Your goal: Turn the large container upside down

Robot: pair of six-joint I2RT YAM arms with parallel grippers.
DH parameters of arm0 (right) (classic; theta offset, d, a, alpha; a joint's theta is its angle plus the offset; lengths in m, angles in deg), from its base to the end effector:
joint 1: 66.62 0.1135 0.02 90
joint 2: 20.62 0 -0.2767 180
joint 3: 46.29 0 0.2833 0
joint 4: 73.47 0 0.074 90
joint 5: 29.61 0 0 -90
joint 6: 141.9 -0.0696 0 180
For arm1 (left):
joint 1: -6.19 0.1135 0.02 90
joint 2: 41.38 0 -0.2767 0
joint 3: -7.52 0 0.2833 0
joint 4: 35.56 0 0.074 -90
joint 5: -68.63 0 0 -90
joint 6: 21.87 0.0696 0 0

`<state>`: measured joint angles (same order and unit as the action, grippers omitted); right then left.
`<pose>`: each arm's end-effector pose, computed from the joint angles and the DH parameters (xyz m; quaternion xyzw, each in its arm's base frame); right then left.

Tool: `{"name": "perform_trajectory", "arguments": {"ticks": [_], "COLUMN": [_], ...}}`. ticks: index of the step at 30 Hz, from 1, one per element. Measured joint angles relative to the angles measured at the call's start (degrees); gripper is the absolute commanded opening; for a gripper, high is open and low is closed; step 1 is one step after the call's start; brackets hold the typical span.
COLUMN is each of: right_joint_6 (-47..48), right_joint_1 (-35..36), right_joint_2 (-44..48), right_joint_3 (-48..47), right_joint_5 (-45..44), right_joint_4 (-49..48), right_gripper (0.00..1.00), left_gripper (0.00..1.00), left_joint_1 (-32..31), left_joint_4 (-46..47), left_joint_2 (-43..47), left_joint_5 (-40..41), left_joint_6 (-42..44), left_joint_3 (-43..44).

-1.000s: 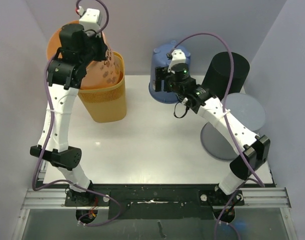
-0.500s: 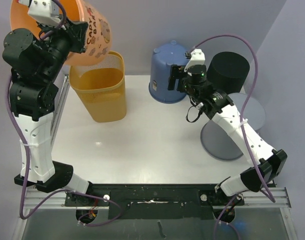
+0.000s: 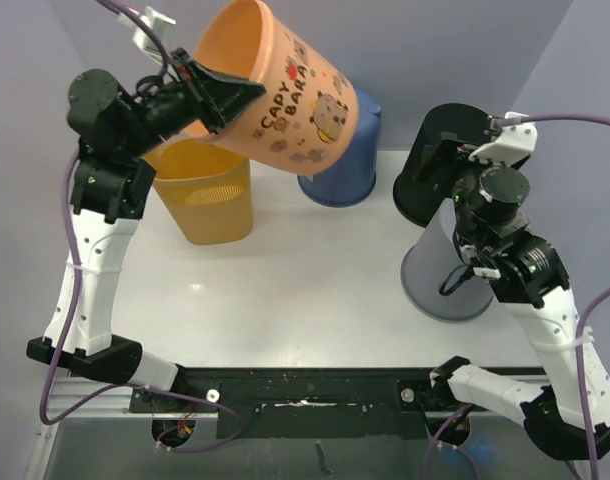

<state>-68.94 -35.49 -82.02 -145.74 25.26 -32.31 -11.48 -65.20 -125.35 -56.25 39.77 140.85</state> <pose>0.2273 0.0905 0.5239 0.1211 0.7124 0.0675 0.6879 0.2727 -0.1286 0.6479 0.1929 0.5696 -0.4638 0.6506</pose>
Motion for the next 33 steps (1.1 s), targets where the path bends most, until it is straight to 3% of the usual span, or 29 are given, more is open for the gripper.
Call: {"name": "perform_trajectory", "arguments": {"ticks": [6, 13, 18, 28, 33], "right_joint_6": [1.62, 1.64, 1.33, -2.75, -5.55], "right_joint_1": [-0.04, -0.04, -0.04, -0.07, -0.09], "right_joint_2": [3.67, 3.45, 2.45, 1.07, 0.98], "right_joint_3": [0.04, 0.09, 0.20, 0.85, 1.68], "right_joint_5": [-5.38, -6.36, -5.11, 1.84, 7.02], "right_joint_4": [3.32, 7.89, 10.75, 11.98, 10.27], "right_gripper": [0.85, 0.86, 0.87, 0.87, 0.87], "left_gripper": [0.00, 0.00, 0.00, 0.00, 0.00], "left_joint_1": [-8.66, -17.62, -17.70, -17.40, -16.98], "left_joint_4": [8.31, 9.18, 11.19, 36.52, 41.99], "left_joint_2": [0.28, 1.36, 3.39, 8.85, 9.11], "left_joint_5": [-4.52, -6.58, -5.79, -1.77, 0.55], "left_joint_6": [-4.66, -5.14, -7.41, -26.38, -32.17], "left_joint_3": [-12.79, -27.08, -38.25, -62.79, -69.26]}}
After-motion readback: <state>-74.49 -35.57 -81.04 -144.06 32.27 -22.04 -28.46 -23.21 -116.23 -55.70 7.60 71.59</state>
